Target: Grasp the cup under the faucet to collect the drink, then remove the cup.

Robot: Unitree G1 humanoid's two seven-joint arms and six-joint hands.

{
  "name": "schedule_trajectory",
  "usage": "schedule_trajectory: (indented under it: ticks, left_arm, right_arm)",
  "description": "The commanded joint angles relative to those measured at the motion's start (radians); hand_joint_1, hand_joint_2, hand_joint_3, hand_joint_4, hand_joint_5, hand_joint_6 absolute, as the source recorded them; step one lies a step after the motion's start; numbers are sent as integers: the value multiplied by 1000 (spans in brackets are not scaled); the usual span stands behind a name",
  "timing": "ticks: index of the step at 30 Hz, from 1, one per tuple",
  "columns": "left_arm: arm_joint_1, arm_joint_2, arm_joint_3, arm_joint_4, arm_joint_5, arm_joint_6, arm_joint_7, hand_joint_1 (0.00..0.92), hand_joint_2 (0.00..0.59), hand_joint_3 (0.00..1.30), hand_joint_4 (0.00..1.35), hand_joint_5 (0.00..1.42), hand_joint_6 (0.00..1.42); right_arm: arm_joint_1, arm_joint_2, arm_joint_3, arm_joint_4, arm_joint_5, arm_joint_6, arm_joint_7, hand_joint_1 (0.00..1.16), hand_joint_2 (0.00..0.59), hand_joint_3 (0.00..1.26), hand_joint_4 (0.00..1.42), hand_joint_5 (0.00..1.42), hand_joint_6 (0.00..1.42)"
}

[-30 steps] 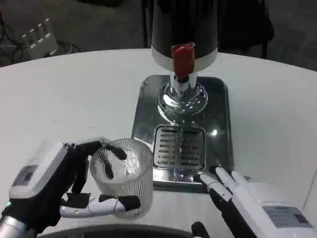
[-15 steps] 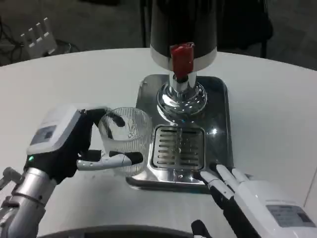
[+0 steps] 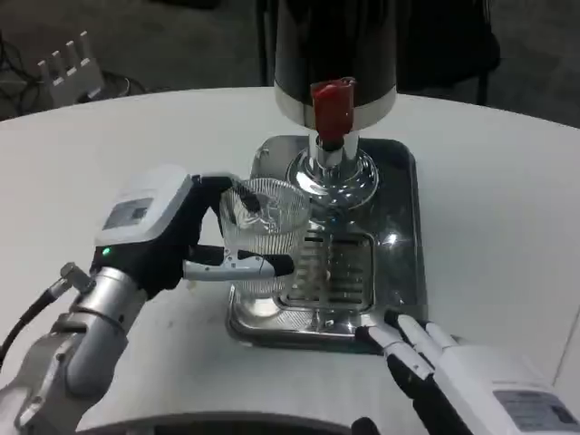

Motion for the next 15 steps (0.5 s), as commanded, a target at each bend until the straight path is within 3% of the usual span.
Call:
schedule_trajectory:
  ticks: [1, 15]
  left_arm:
    - [-66, -16, -45, 38, 26, 25, 38, 442, 186, 1014, 1082, 1291, 1424]
    - [-154, -63, -146, 105, 51, 56, 57, 434, 181, 1008, 1066, 1258, 1424]
  right_arm:
    - [30, 17, -9, -17, 16, -33, -21, 441, 526, 115, 1, 15, 45]
    - [34, 33, -54, -17, 43, -55, -11, 439, 526, 115, 10, 15, 47]
